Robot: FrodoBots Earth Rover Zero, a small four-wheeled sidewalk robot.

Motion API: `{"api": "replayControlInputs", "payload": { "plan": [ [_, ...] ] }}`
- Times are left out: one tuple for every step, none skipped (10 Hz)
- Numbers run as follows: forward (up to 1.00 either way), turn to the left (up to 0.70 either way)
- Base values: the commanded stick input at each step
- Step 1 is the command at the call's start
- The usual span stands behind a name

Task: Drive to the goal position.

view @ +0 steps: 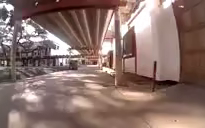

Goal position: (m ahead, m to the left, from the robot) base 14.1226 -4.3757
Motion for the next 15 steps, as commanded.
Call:
{"api": "replayControlInputs", "payload": {
  "plan": [
    [0.7,0.35],
    [0.7,0.35],
    [0.7,0.35],
    [0.7,0.35],
    [0.7,0.35],
    [0.7,0.35],
    [0.7,0.21],
    [0.7,0.06],
    [0.7,0.0],
    [0.7,0.0],
    [0.7,0.0],
    [0.7,0.0],
    [0.7,0.0],
    [0.7,0.0],
    [0.7,0.0]
  ]
}}
